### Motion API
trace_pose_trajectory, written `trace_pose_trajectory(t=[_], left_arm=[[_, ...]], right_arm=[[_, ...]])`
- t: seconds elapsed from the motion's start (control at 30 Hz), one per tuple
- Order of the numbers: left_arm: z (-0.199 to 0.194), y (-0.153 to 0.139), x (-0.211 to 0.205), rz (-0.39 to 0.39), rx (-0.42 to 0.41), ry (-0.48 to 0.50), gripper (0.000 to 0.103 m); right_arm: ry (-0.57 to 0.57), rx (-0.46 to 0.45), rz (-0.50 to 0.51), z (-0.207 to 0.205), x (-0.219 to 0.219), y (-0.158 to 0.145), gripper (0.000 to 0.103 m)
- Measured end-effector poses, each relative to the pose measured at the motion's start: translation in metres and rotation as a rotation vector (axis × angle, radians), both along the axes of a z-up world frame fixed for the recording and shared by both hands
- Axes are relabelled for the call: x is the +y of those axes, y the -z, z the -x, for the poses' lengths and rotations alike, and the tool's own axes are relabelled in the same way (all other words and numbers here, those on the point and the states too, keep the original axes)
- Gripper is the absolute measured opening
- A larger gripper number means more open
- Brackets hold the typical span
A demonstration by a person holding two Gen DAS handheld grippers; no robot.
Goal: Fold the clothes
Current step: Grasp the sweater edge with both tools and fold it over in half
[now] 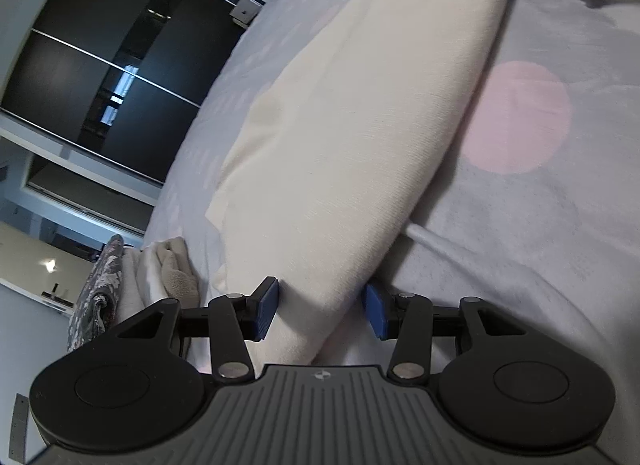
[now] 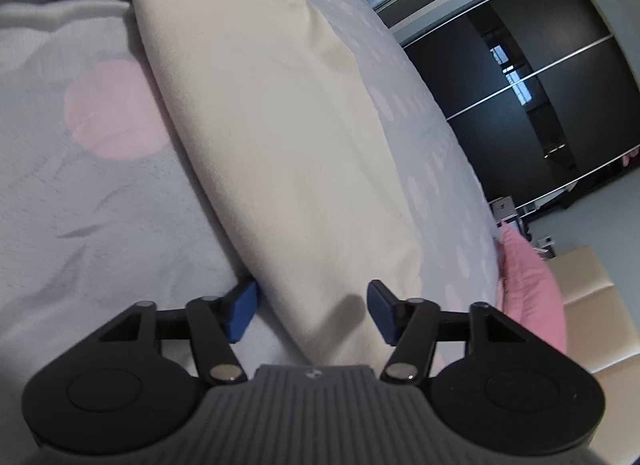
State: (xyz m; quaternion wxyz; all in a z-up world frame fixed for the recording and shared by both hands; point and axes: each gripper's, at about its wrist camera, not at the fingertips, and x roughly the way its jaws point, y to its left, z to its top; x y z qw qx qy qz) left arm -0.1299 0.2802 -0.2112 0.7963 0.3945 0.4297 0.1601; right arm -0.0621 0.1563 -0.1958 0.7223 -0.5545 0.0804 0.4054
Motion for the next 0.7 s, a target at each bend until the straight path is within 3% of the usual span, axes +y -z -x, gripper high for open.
trace_pose_trajectory(t=[0.17,0.27,0.3,0.47,0.7], left_arm=[[-0.006,0.0,0.009,-0.026,-0.028,-0.037,0.044],[-0.007,0.002,0.01,-0.042,-0.032,-0.047,0.042],[-0.008,0.002,0.01,-0.042,-0.031,-0.047,0.04],[-0.012,0.0,0.009,-0.011,-0.03,-0.046,0.018],[-0.013,-0.015,0.013,0.065,-0.058,-0.073,0.011]], right_arm=[[0.03,-0.054,0.014,-0.012,0.001,0.003,0.057],[0.029,-0.059,0.031,-0.015,0.003,0.008,0.041],[0.028,-0.053,0.034,-0.015,0.004,0.01,0.034],[0.026,-0.031,0.02,-0.017,0.004,0.008,0.021],[0.046,0.015,-0.027,-0.016,0.003,-0.005,0.016]])
